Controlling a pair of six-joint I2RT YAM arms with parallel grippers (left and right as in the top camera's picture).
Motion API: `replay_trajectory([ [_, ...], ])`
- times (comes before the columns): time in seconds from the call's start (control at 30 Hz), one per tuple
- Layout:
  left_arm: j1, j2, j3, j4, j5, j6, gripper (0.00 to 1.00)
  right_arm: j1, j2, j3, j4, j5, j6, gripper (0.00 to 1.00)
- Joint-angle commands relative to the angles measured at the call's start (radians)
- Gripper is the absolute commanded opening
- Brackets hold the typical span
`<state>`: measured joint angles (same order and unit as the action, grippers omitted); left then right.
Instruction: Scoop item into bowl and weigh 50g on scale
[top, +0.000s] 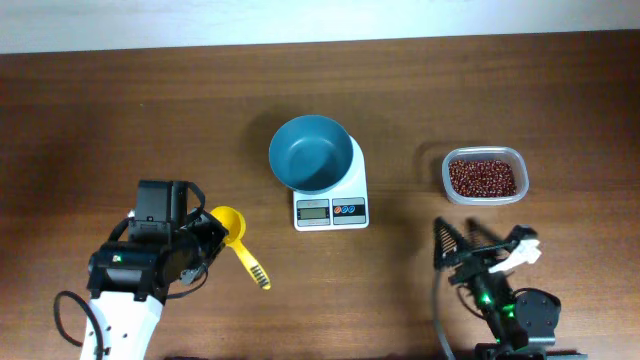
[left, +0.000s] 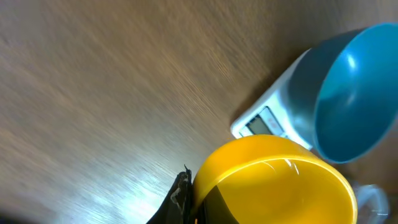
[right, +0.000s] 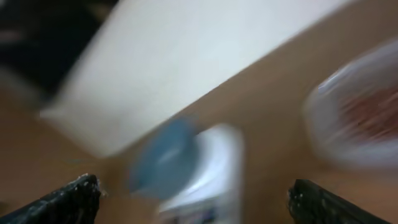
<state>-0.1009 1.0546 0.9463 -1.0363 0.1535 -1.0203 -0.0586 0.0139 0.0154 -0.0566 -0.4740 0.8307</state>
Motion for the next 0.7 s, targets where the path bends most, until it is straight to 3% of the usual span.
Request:
replay_trajectory([
  [0.0, -0.002, -0.005, 0.008, -0.003, 0.102, -0.217, 0.0, -0.006, -0.007, 0.001, -0.019, -0.529, 0.435, 0.99],
  [0.17, -0.002, -0.005, 0.008, -0.018, 0.138, -0.341, 0.0, -0.006, -0.007, 0.001, -0.013, -0.517, 0.405, 0.99],
  [0.27, -0.002, -0.005, 0.008, -0.021, 0.166, -0.372, 0.0, -0.006, -0.007, 0.007, 0.098, -0.537, 0.338, 0.8],
  [0.3, -0.002, -0.005, 0.008, -0.021, 0.166, -0.388, 0.0, -0.006, -0.006, 0.032, 0.091, -0.549, 0.35, 0.79],
  [0.4, -0.002, -0.005, 0.008, -0.021, 0.166, -0.428, 0.0, -0.006, 0.006, 0.105, 0.005, -0.555, 0.334, 0.81],
  [0.43, -0.002, -0.005, 0.008, -0.02, 0.165, -0.451, 0.0, -0.006, 0.035, 0.169, -0.062, -0.554, 0.285, 0.9],
  [0.53, -0.002, -0.005, 0.008, -0.019, 0.165, -0.453, 0.0, -0.006, 0.103, 0.257, -0.159, -0.554, 0.217, 0.96],
  [0.67, -0.002, -0.005, 0.008, -0.02, 0.166, -0.531, 0.0, -0.004, 0.276, 0.419, -0.375, -0.547, 0.06, 0.96],
])
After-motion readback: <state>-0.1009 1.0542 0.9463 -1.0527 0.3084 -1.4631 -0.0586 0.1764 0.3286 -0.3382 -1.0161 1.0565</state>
